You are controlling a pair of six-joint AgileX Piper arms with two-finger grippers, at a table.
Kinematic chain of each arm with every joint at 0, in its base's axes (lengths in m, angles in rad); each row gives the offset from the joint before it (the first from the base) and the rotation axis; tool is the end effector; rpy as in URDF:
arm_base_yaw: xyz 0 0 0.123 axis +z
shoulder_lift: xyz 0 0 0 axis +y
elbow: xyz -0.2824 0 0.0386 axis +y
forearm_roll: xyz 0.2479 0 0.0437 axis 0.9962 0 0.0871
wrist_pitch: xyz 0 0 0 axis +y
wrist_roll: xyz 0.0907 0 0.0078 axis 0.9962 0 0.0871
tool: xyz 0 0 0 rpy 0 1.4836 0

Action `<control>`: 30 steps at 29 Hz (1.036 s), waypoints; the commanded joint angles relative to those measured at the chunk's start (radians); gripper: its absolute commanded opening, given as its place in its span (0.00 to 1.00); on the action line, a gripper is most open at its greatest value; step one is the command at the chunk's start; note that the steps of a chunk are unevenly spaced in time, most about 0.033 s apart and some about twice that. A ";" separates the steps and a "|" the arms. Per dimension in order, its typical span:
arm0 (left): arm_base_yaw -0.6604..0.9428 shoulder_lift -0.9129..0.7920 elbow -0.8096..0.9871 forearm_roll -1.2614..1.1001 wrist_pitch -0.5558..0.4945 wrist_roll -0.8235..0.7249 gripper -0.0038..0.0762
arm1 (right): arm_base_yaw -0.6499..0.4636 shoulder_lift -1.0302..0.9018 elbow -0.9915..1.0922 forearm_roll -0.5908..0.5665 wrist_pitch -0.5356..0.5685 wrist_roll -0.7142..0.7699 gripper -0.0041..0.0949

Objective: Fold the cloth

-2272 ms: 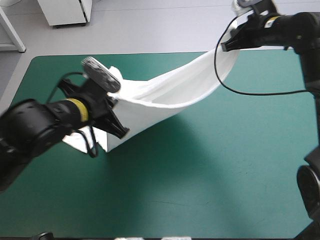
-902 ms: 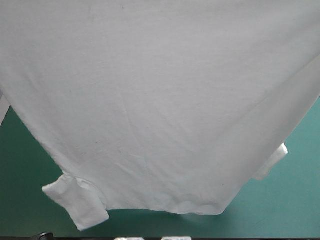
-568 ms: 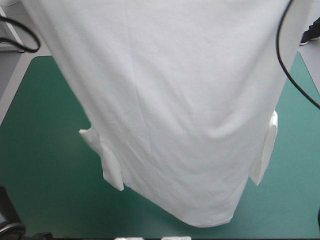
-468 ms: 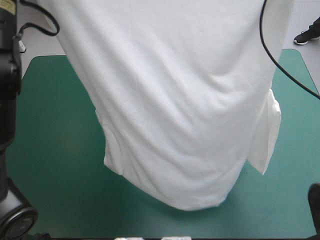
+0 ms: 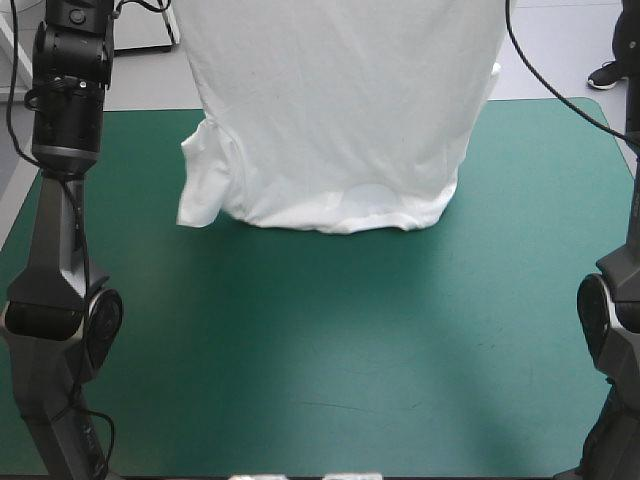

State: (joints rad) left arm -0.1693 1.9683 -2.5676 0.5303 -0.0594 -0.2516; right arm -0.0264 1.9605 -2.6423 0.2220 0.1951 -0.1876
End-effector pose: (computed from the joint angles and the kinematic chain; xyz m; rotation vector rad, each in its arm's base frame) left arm 0.3863 -0.0687 0.6055 0.2124 0.8063 0.0898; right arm 0.3841 -0.0062 0.6093 -0.0110 0.9928 0.0248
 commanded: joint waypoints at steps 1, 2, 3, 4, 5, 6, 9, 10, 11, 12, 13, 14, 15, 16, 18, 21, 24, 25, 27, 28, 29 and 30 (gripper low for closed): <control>0.068 -0.001 -0.138 -0.028 -0.109 -0.088 0.04 | -0.030 -0.024 -0.034 -0.006 -0.164 -0.015 0.03; 0.080 0.016 -0.181 -0.020 -0.103 -0.114 0.04 | -0.028 -0.016 -0.034 -0.006 -0.179 -0.015 0.03; 0.084 0.029 -0.203 -0.020 -0.099 -0.128 0.04 | -0.028 -0.014 -0.034 -0.006 -0.195 -0.018 0.03; 0.085 0.036 -0.216 -0.020 -0.093 -0.130 0.04 | -0.028 -0.011 -0.034 -0.009 -0.209 -0.020 0.03; 0.085 0.041 -0.221 -0.020 -0.083 -0.130 0.04 | -0.028 -0.008 -0.034 -0.010 -0.218 -0.020 0.03; 0.085 0.044 -0.221 -0.020 -0.067 -0.130 0.04 | -0.028 -0.008 -0.034 -0.013 -0.214 -0.020 0.03; 0.083 0.075 -0.215 -0.026 0.024 -0.141 0.04 | -0.028 0.000 -0.034 -0.017 -0.135 -0.030 0.03; 0.083 0.089 -0.208 -0.032 0.071 -0.159 0.04 | -0.028 0.006 -0.034 -0.017 -0.088 -0.040 0.03; 0.078 0.104 -0.198 -0.052 0.127 -0.164 0.04 | -0.028 0.011 -0.034 -0.017 -0.032 -0.054 0.03; 0.071 0.114 -0.190 -0.083 0.178 -0.162 0.04 | -0.028 0.018 -0.029 -0.017 0.021 -0.056 0.03; 0.068 0.129 -0.180 -0.132 0.251 -0.140 0.04 | -0.028 0.027 -0.021 -0.017 0.075 -0.056 0.03; 0.055 0.135 -0.171 -0.185 0.330 -0.083 0.04 | -0.028 0.034 -0.009 -0.020 0.118 -0.056 0.03; 0.045 0.138 -0.163 -0.232 0.396 -0.010 0.04 | -0.028 0.037 0.007 -0.020 0.180 -0.056 0.03; 0.040 0.138 -0.154 -0.313 0.464 0.094 0.04 | -0.028 0.044 0.027 -0.020 0.255 -0.056 0.03; 0.042 0.141 -0.136 -0.508 0.563 0.252 0.04 | -0.027 0.053 0.058 -0.018 0.406 -0.060 0.03; 0.044 0.142 -0.097 -0.671 0.732 0.384 0.04 | -0.027 0.057 0.141 -0.020 0.672 -0.090 0.03; 0.044 0.142 -0.060 -0.706 0.833 0.408 0.04 | -0.027 0.055 0.192 -0.010 0.754 -0.101 0.03; 0.044 0.142 -0.045 -0.704 0.874 0.408 0.04 | -0.027 0.055 0.199 -0.010 0.773 -0.101 0.03; 0.044 0.142 -0.012 -0.706 0.945 0.406 0.04 | -0.027 0.051 0.223 0.021 0.790 -0.105 0.03; 0.046 0.138 0.010 -0.711 0.981 0.406 0.04 | -0.029 0.044 0.237 0.038 0.790 -0.112 0.03; 0.046 0.135 0.032 -0.721 1.003 0.406 0.04 | -0.029 0.038 0.252 0.060 0.795 -0.128 0.03; 0.046 0.132 0.048 -0.736 1.031 0.406 0.04 | -0.029 0.031 0.268 0.074 0.804 -0.138 0.03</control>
State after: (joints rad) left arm -0.1318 2.1858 -2.5378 -0.1783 0.9563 0.1544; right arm -0.0418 2.0805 -2.3812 0.2593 1.0372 -0.2903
